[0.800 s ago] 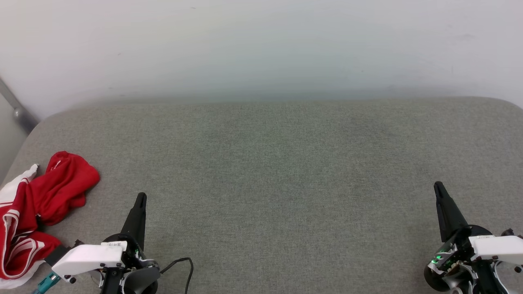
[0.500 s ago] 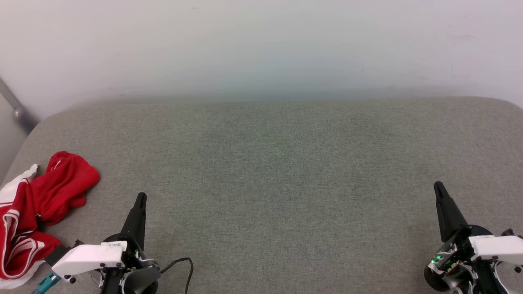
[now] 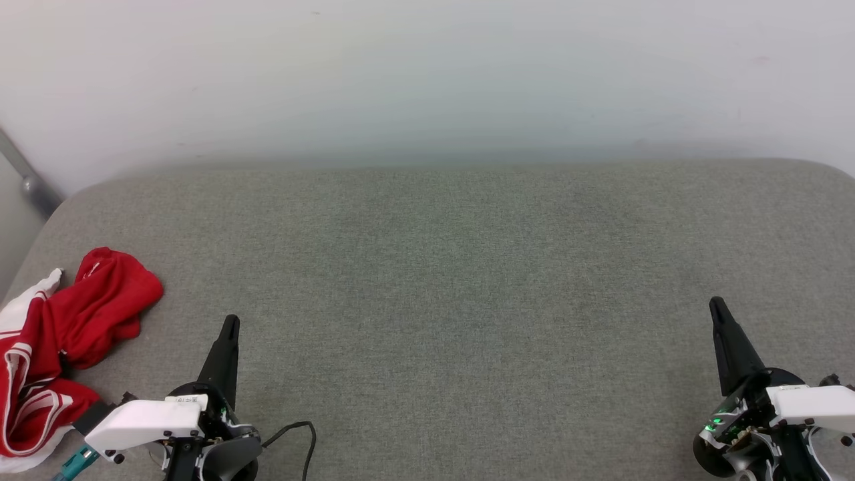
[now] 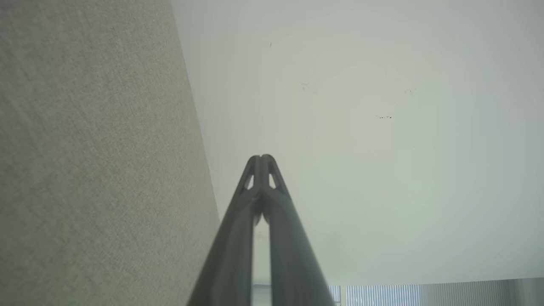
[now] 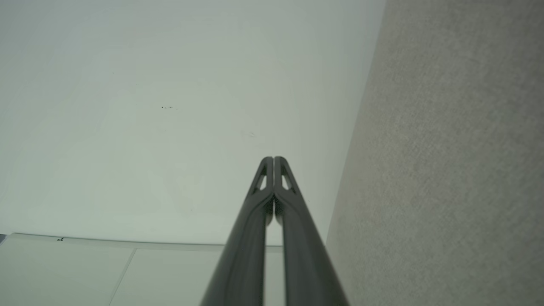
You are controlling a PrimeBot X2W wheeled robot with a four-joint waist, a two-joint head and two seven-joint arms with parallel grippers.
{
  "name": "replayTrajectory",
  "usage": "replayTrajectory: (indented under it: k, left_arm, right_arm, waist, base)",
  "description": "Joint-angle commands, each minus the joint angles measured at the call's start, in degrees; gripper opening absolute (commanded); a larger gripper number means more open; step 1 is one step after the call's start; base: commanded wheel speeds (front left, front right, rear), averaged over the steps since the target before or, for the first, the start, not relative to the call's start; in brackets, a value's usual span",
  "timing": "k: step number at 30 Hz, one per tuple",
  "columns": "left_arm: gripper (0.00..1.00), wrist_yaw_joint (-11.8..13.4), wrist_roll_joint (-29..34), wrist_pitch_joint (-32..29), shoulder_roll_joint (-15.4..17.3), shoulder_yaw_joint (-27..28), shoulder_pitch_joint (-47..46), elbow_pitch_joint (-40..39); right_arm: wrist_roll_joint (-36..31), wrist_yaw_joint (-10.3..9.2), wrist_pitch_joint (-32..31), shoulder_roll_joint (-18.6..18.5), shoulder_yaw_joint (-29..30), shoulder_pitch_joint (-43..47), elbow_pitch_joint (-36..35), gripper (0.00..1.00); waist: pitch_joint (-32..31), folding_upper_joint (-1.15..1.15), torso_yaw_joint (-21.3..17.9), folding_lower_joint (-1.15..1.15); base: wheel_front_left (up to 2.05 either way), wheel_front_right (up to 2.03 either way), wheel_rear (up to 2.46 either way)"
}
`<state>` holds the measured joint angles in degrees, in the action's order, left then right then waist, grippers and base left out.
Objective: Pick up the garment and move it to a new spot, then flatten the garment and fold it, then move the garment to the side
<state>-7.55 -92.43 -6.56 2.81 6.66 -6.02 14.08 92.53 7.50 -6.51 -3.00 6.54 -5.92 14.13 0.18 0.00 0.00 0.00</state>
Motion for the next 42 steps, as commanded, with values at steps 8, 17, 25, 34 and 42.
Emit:
replayTrajectory:
  k: [8,17,25,34,42]
  left_arm:
    - [1.00,0.0,-0.1,0.4,0.0,-0.8,0.2,0.2]
    - [1.00,0.0,0.3,2.9,0.0,-3.3,-0.1,-1.4]
    - [1.00,0.0,5.1,5.1,0.0,-4.9,-0.3,-2.5]
    - [1.00,0.0,13.7,7.3,0.0,-5.9,-0.4,-4.2]
    - [1.00,0.0,22.9,9.1,0.0,-6.8,-0.4,-5.1]
  right_arm:
    - [-0.2,0.00,0.6,0.0,-0.4,0.4,0.0,1.00]
    - [-1.2,0.00,3.0,0.0,-1.9,0.9,-1.8,1.00]
    - [-4.7,0.00,5.1,0.0,-2.5,1.3,-3.3,1.00]
    - [-14.1,0.00,7.3,0.0,-2.6,1.5,-4.8,1.00]
    - [-22.1,0.00,9.0,0.0,-2.8,1.9,-6.3,1.00]
  waist:
    - [0.0,0.00,0.0,0.00]
    - [0.1,0.00,0.0,0.00]
    - [0.2,0.00,0.0,0.00]
    - [0.3,0.00,0.0,0.00]
    - [0.3,0.00,0.1,0.00]
  base:
    - [0.00,0.00,0.00]
    - [0.00,0.00,0.00]
    - [0.00,0.00,0.00]
    - [0.00,0.00,0.00]
    - [0.00,0.00,0.00]
